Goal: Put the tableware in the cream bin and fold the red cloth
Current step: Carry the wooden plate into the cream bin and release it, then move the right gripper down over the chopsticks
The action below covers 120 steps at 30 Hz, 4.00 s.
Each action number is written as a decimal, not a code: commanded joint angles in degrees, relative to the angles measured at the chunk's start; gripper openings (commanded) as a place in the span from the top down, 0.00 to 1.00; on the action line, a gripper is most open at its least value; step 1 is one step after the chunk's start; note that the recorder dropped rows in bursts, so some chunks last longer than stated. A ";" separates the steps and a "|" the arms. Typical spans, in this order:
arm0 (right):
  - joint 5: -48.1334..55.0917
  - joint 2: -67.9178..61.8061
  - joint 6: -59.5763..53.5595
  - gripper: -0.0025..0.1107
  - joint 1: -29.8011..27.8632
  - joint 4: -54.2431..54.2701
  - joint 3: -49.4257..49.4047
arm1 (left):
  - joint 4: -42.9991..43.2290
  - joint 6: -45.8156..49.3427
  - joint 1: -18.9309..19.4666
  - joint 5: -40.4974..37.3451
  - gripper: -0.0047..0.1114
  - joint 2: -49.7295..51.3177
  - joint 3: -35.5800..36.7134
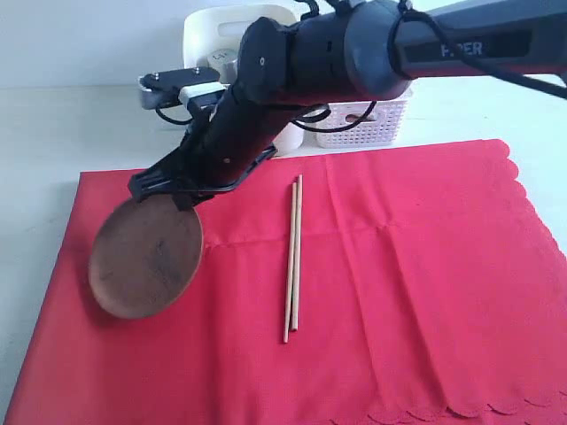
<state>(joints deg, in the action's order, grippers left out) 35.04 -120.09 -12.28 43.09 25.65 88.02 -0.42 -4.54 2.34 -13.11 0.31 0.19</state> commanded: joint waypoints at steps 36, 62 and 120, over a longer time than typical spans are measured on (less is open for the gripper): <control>-25.01 4.96 -18.75 0.98 -23.29 47.46 0.32 | -0.34 0.01 -0.37 0.69 0.95 -0.31 -0.19; -22.88 -2.73 -19.66 0.77 -23.14 47.24 8.51 | -0.34 0.01 -0.37 0.69 0.95 -0.31 -0.19; 0.94 10.12 35.23 0.56 -2.42 -25.65 -20.67 | -0.34 0.01 -0.37 0.69 0.95 -0.31 -0.19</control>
<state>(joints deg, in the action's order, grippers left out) 37.46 -109.02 23.19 40.42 0.00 67.58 -0.42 -4.54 2.34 -13.11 0.31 0.19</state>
